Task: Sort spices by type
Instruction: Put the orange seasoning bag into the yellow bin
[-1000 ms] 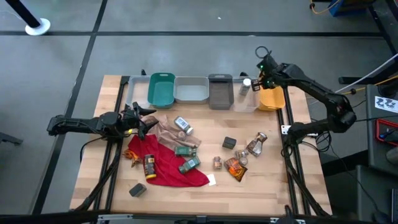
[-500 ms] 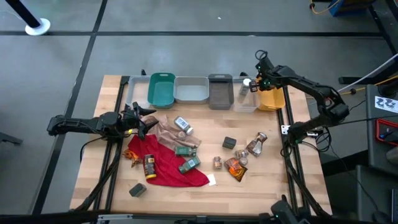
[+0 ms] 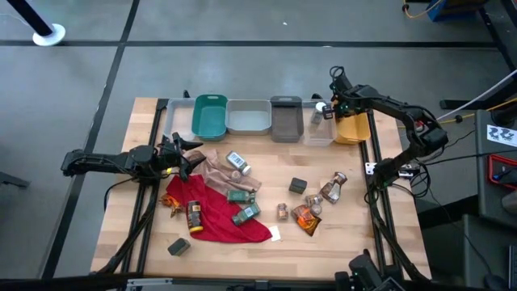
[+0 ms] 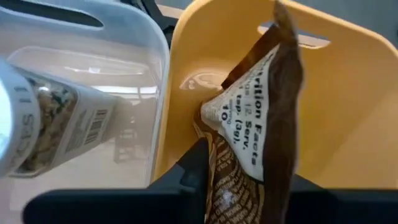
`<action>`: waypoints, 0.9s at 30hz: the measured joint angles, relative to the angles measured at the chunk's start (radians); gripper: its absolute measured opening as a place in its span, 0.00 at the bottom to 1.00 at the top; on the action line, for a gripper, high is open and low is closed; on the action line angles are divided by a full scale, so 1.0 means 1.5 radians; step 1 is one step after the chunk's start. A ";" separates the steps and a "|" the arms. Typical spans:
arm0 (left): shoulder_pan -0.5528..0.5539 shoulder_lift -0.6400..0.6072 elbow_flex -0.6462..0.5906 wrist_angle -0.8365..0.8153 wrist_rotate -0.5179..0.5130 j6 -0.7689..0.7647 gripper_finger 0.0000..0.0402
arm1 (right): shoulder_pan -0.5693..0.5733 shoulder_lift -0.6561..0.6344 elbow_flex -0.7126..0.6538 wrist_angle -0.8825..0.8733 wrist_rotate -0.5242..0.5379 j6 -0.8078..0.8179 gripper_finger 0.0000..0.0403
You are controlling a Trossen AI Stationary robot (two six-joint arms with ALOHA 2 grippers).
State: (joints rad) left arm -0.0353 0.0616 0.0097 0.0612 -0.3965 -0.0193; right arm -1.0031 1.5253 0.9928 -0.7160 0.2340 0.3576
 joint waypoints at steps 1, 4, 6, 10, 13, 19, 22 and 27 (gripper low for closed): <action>0.000 0.000 0.000 0.000 0.000 0.000 0.64 | 0.000 0.000 0.000 -0.001 0.000 0.000 0.17; 0.000 0.000 0.000 0.000 0.000 0.000 0.64 | -0.001 0.000 0.000 -0.002 0.000 0.000 0.19; 0.000 0.000 0.000 0.000 0.000 0.000 0.64 | -0.001 0.000 0.000 -0.001 0.000 -0.001 0.20; 0.000 0.000 0.000 0.000 0.000 0.000 0.64 | -0.001 0.000 0.000 -0.008 0.000 0.000 0.25; 0.000 0.000 0.000 0.000 0.000 0.000 0.64 | -0.001 0.000 0.000 -0.011 0.000 0.000 0.31; 0.000 0.000 0.000 0.000 0.000 0.000 0.64 | -0.001 0.000 0.000 -0.013 -0.019 -0.004 0.43; 0.000 0.000 0.000 0.000 0.000 0.000 0.64 | -0.001 0.000 0.008 -0.037 -0.056 -0.020 0.46; 0.000 0.000 0.000 0.000 0.000 0.000 0.64 | 0.001 0.000 0.055 -0.124 -0.054 -0.034 0.47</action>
State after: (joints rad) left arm -0.0356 0.0616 0.0093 0.0616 -0.3969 -0.0193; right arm -1.0019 1.5249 1.0755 -0.9014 0.1537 0.3061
